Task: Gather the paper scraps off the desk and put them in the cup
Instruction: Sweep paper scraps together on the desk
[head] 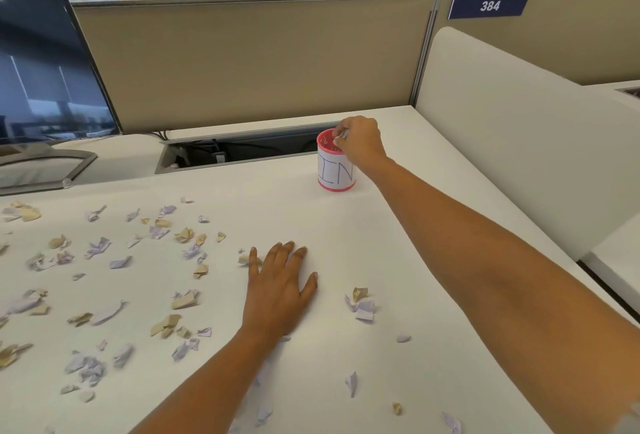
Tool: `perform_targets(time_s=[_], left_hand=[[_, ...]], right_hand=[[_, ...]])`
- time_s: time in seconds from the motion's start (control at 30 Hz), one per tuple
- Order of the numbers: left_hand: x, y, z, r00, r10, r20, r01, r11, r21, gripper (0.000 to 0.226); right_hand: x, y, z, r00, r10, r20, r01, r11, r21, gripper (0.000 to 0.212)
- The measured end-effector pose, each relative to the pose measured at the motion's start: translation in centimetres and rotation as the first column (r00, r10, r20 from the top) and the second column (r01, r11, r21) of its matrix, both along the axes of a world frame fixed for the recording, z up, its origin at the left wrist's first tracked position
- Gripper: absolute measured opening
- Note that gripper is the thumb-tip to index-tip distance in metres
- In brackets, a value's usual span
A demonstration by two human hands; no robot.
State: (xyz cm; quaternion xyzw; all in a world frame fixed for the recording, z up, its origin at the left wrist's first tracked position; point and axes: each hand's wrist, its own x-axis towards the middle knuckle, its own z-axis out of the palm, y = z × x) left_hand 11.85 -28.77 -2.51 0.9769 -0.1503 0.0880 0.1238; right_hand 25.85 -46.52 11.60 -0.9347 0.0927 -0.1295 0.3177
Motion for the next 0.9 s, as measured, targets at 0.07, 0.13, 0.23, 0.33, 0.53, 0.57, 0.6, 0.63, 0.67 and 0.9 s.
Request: perform_targets(time_s=[0.07, 0.13, 0.23, 0.33, 0.53, 0.57, 0.6, 0.63, 0.67, 0.9], left_hand=[[0.0, 0.0, 0.0, 1.000, -0.003, 0.003, 0.003, 1.000, -0.009, 0.050], [0.0, 0.0, 0.0, 1.000, -0.002, 0.001, 0.002, 1.000, -0.013, 0.050], [0.0, 0.0, -0.1, 1.000, -0.003, -0.006, 0.003, 1.000, -0.015, 0.050], [0.0, 0.0, 0.0, 1.000, -0.004, -0.007, 0.004, 1.000, -0.015, 0.050], [-0.1, 0.0, 0.1, 1.000, 0.000, -0.017, 0.000, 1.000, 0.000, 0.050], [-0.1, 0.0, 0.1, 1.000, -0.001, -0.016, 0.001, 1.000, 0.001, 0.050], [-0.1, -0.1, 0.1, 1.000, -0.001, -0.015, 0.001, 1.000, -0.001, 0.050], [-0.1, -0.1, 0.2, 1.000, -0.002, -0.015, 0.002, 1.000, -0.005, 0.050], [-0.2, -0.1, 0.2, 1.000, -0.003, -0.015, 0.003, 1.000, -0.009, 0.050], [-0.2, -0.2, 0.4, 1.000, 0.009, -0.023, -0.009, 1.000, 0.009, 0.049]], right_hand=[[0.3, -0.2, -0.2, 0.998, 0.057, 0.007, -0.057, 0.997, 0.051, 0.025], [0.4, -0.1, -0.5, 0.996, 0.090, 0.017, -0.091, 0.993, 0.076, 0.029], [0.7, 0.1, -0.7, 0.999, 0.028, 0.034, -0.030, 0.997, 0.073, 0.038], [0.2, 0.1, -0.7, 0.997, 0.028, 0.076, -0.035, 0.995, 0.098, 0.035], [-4.7, -0.3, -2.2, 0.956, 0.286, 0.068, -0.290, 0.955, 0.055, 0.021], [-5.9, -0.5, -2.7, 0.936, 0.352, 0.027, -0.353, 0.934, 0.055, 0.019], [-7.1, -0.7, -3.1, 0.913, 0.407, -0.029, -0.406, 0.913, 0.042, 0.018], [-8.3, -0.9, -3.7, 0.888, 0.450, -0.088, -0.450, 0.893, 0.030, 0.018], [-9.4, -1.2, -4.4, 0.865, 0.481, -0.144, -0.483, 0.875, 0.029, 0.018], [-17.2, -2.0, -8.4, 0.733, 0.567, -0.377, -0.546, 0.820, 0.172, 0.024]])
